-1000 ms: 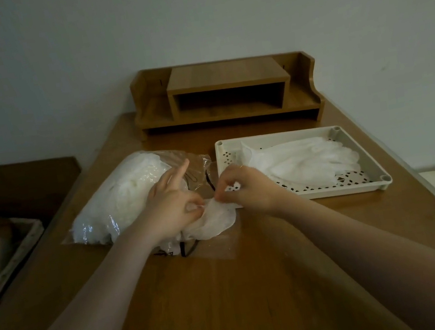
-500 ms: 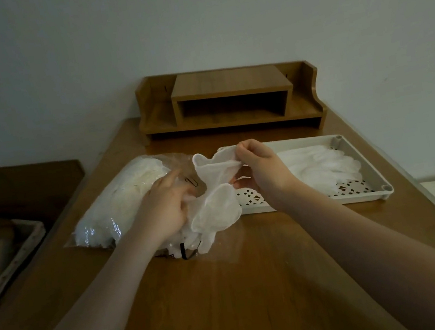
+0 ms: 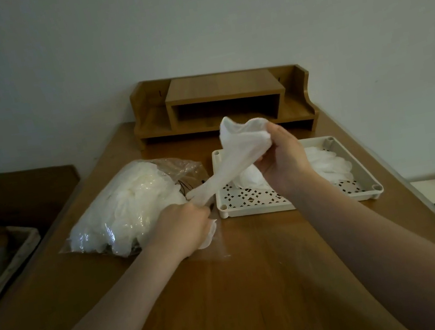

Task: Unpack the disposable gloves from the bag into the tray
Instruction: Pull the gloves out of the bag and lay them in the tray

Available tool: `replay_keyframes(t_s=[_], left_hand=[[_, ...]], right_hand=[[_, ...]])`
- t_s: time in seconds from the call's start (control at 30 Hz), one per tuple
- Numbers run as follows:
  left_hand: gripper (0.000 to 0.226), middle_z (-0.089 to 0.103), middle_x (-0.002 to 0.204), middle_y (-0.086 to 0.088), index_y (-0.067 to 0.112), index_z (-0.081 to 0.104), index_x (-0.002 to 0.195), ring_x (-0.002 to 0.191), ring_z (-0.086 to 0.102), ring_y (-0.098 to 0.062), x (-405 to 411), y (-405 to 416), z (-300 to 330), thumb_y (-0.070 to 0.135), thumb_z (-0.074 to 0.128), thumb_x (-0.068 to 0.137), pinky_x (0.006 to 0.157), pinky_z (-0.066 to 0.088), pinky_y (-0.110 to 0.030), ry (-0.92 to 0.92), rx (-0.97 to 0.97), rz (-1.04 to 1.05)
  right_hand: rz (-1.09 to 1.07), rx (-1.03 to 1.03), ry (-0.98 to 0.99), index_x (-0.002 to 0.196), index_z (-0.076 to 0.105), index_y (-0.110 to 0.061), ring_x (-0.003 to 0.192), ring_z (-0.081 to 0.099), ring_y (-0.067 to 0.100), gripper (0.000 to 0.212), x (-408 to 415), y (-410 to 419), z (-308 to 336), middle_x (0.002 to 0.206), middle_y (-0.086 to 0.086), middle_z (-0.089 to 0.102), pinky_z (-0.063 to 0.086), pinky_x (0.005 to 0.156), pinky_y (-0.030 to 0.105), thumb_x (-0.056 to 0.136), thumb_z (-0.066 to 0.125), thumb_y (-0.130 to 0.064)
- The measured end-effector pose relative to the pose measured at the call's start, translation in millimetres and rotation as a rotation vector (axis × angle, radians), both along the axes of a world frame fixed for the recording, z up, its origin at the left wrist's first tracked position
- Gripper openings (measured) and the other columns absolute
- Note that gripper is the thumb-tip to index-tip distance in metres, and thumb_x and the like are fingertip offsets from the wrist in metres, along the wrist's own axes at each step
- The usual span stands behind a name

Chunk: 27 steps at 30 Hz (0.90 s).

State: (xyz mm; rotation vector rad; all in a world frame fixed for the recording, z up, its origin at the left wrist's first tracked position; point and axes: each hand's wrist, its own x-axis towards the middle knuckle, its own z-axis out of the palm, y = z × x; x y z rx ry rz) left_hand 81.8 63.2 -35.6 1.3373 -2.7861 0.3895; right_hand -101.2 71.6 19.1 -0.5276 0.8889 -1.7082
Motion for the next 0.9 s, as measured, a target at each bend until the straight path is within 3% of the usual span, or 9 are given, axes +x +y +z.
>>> replay_keyframes(t_s=[0.07,0.13,0.23,0.37,0.47,0.53,0.63,0.77,0.9], left_hand=[[0.029,0.058,0.088,-0.003,0.014,0.058,0.104,0.080,0.060,-0.021,-0.8,-2.0,4.5,0.029,0.035,0.099,0.062,0.039,-0.028,-0.045,0.131,0.136],[0.029,0.059,0.083,-0.002,0.014,0.063,0.095,0.074,0.057,-0.018,-0.9,-4.6,11.2,0.028,0.038,0.098,0.061,0.039,-0.026,0.004,0.276,0.194],[0.026,0.062,0.078,0.005,0.021,0.066,0.093,0.066,0.056,-0.011,-3.9,-2.8,25.9,0.026,0.041,0.097,0.058,0.043,-0.024,0.275,0.173,0.121],[0.035,0.059,0.119,0.006,0.022,0.052,0.130,0.096,0.057,-0.008,-28.8,8.2,52.1,0.024,0.047,0.095,0.073,0.044,-0.018,0.645,-0.002,-0.020],[0.065,0.032,0.148,0.009,0.025,0.024,0.147,0.129,0.035,-0.005,-57.6,10.4,67.7,0.033,0.056,0.091,0.092,0.037,-0.020,0.778,0.142,-0.197],[0.081,0.023,0.152,0.011,0.027,0.013,0.149,0.130,0.022,0.002,-75.7,7.7,77.6,0.039,0.063,0.087,0.100,0.028,-0.021,0.852,0.268,-0.250],[0.085,0.036,0.136,0.017,0.029,0.014,0.149,0.120,0.031,0.004,-95.3,0.9,89.9,0.038,0.067,0.083,0.096,0.030,-0.020,0.918,0.538,-0.247],[0.017,0.061,0.089,0.011,0.025,0.059,0.100,0.080,0.059,-0.003,-108.6,-10.7,93.7,0.036,0.062,0.087,0.066,0.046,-0.017,0.973,0.606,-0.272],[0.021,0.060,0.081,0.003,0.019,0.062,0.086,0.073,0.058,-0.009,-113.9,-15.5,102.1,0.035,0.052,0.094,0.068,0.047,-0.025,1.142,0.661,-0.265]], right_hand=[[0.010,-0.019,-0.080,0.101,0.058,-0.005,0.054,0.049,0.011,0.018,-12.5,0.3,5.4,0.065,0.003,0.052,0.045,0.047,0.021,0.098,0.048,-0.020],[0.043,-0.048,-0.083,0.078,0.057,-0.007,0.048,0.040,0.009,0.027,-23.4,2.7,10.1,0.053,-0.001,0.043,0.040,0.044,0.019,0.098,0.046,-0.021],[0.098,-0.096,-0.012,0.066,0.046,-0.011,0.044,0.036,0.008,0.034,-35.7,9.1,18.1,0.047,-0.004,0.039,0.041,0.046,0.017,0.098,0.045,-0.021],[0.195,-0.138,0.081,0.065,0.049,-0.012,0.042,0.037,0.007,0.032,-46.1,15.6,31.2,0.044,-0.005,0.038,0.040,0.047,0.016,0.096,0.046,-0.023],[0.323,-0.142,0.275,0.053,0.056,-0.017,0.039,0.034,0.005,0.040,-52.8,21.2,41.9,0.042,-0.007,0.036,0.037,0.044,0.014,0.092,0.048,-0.024],[0.379,-0.135,0.432,0.051,0.056,-0.019,0.038,0.030,0.005,0.048,-57.5,25.1,45.5,0.041,-0.008,0.034,0.032,0.041,0.014,0.097,0.044,-0.022],[0.373,-0.076,0.492,0.059,0.065,-0.017,0.040,0.027,0.007,0.036,-68.4,26.9,45.9,0.044,-0.006,0.033,0.026,0.043,0.016,0.091,0.051,-0.026],[0.354,-0.049,0.397,0.052,0.053,-0.018,0.040,0.029,0.007,0.039,-84.9,23.3,41.5,0.043,-0.006,0.034,0.028,0.042,0.016,0.090,0.051,-0.028],[0.338,-0.036,0.483,0.074,0.067,-0.017,0.087,0.064,0.019,0.051,-96.7,19.1,34.8,0.090,0.006,0.067,0.051,0.078,0.030,0.094,0.036,-0.052]])
